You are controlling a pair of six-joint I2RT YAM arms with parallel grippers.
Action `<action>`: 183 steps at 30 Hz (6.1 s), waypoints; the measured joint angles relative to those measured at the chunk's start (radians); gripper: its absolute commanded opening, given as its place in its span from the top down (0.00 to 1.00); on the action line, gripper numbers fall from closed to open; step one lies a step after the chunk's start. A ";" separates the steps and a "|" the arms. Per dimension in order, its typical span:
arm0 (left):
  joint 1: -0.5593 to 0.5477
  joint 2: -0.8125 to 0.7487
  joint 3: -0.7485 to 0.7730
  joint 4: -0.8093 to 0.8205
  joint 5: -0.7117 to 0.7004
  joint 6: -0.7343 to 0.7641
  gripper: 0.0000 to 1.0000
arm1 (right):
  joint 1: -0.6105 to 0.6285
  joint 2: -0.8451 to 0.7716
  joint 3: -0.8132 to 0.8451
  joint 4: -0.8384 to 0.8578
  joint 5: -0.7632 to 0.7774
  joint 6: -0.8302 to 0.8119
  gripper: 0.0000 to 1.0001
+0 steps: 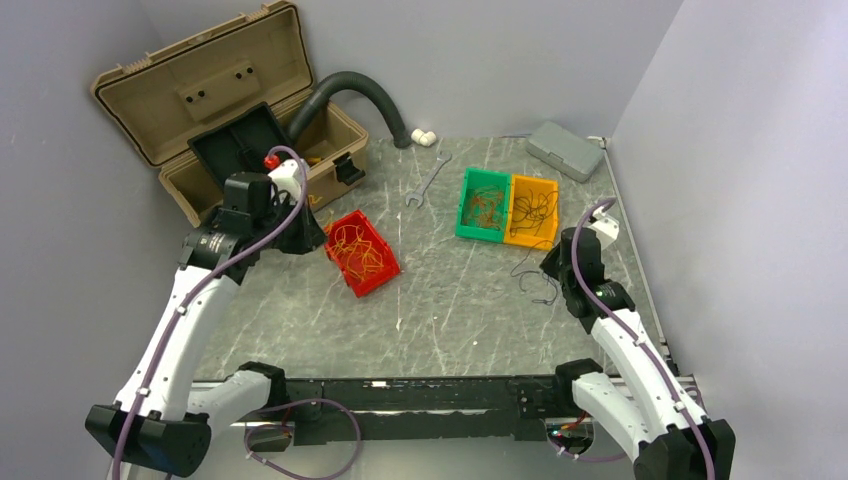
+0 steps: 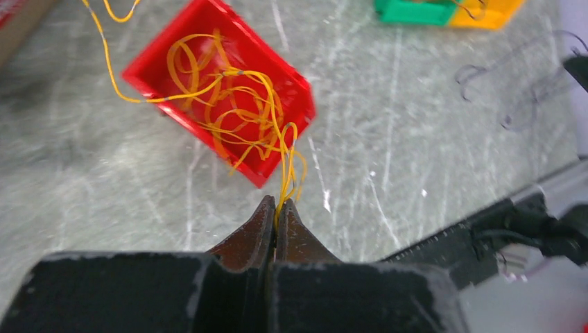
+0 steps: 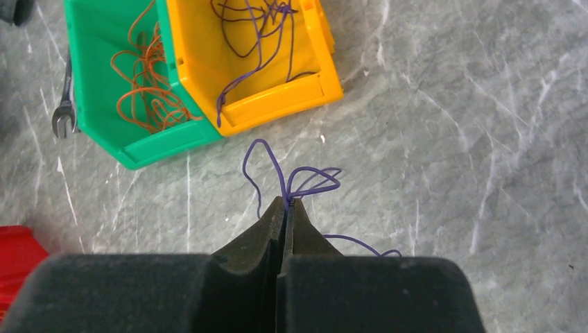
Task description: Untangle the cables
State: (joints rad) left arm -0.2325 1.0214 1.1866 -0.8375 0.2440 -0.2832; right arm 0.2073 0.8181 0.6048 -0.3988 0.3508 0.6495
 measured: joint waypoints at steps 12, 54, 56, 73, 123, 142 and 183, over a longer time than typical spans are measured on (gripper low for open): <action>-0.037 0.119 0.007 0.023 0.159 0.032 1.00 | 0.000 0.032 0.000 0.037 -0.066 -0.041 1.00; -0.146 0.673 -0.025 0.249 -0.122 -0.124 0.83 | 0.000 0.139 0.000 0.145 -0.224 -0.067 1.00; -0.150 0.689 -0.025 0.268 -0.138 -0.122 0.74 | 0.001 0.151 0.001 0.161 -0.269 -0.074 1.00; -0.246 0.373 -0.048 0.251 -0.295 -0.096 0.38 | 0.014 0.264 0.435 0.044 -0.114 -0.092 1.00; -0.264 -0.084 -0.173 0.276 -0.140 -0.079 0.01 | -0.176 1.092 0.628 0.227 -0.182 -0.005 0.92; -0.270 -0.202 -0.316 0.386 -0.208 -0.104 0.01 | -0.171 0.548 0.453 0.253 -0.256 -0.090 0.05; -0.271 -0.376 -0.652 0.510 -0.348 -0.204 0.01 | -0.198 0.544 -0.115 0.692 -0.257 0.088 0.92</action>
State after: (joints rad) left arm -0.5037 0.6456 0.5346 -0.3271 -0.1040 -0.4870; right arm 0.0090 1.3617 0.4900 0.2935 0.0933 0.7372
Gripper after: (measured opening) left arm 0.994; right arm 0.132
